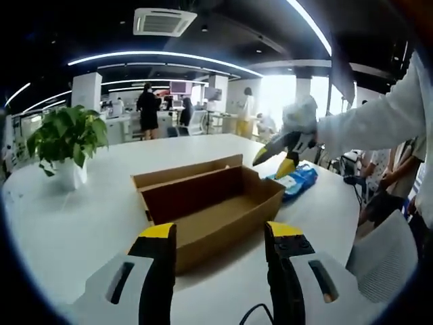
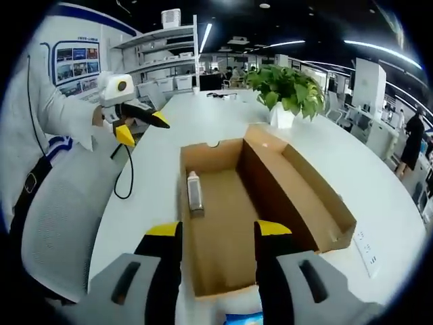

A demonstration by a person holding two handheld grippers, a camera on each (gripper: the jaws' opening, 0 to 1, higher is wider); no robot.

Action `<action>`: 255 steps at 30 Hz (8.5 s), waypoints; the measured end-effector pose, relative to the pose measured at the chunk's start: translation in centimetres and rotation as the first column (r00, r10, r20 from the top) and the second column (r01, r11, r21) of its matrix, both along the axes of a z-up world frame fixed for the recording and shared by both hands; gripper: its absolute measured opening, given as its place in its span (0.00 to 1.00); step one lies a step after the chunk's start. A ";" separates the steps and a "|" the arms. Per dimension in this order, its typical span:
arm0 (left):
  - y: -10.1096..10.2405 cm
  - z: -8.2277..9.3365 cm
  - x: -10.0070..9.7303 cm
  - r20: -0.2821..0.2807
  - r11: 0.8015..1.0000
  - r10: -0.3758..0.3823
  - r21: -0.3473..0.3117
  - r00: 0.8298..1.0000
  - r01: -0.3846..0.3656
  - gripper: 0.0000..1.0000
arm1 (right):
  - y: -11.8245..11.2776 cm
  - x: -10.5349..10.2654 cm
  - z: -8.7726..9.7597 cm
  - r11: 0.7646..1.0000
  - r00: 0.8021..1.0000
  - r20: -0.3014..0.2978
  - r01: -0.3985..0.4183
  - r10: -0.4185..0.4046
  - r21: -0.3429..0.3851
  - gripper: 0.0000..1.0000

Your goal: Operate the shoe box by opening the lid, removing the specified soft item, and placing it in the target area until the item is outside and the box remains undamaged.

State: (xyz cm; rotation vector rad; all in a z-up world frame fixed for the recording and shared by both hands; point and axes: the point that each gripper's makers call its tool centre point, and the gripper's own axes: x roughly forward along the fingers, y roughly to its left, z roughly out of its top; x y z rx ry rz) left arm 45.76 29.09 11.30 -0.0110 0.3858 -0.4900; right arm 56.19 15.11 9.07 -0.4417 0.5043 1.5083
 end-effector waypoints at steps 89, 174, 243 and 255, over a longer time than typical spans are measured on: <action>2.8 -0.6 -0.4 -0.004 0.997 0.058 -0.043 0.998 -0.058 0.53 | 11.9 -3.7 -9.9 0.826 0.918 -0.106 -0.391 0.383 -0.405 0.16; 1.8 0.5 -0.1 0.021 0.998 0.037 -0.044 0.999 -0.036 0.52 | 8.4 -0.4 -6.6 0.919 0.978 0.038 -0.177 0.203 -0.354 0.16; -5.6 8.8 3.3 0.050 0.949 -0.300 -0.086 0.952 0.304 0.33 | 7.1 -8.6 8.5 0.978 0.987 -0.071 -0.129 0.142 0.164 0.16; -6.5 9.3 3.4 0.052 0.934 -0.346 -0.079 0.937 0.349 0.27 | 6.7 -8.8 7.8 0.978 0.985 -0.076 -0.139 0.153 0.157 0.16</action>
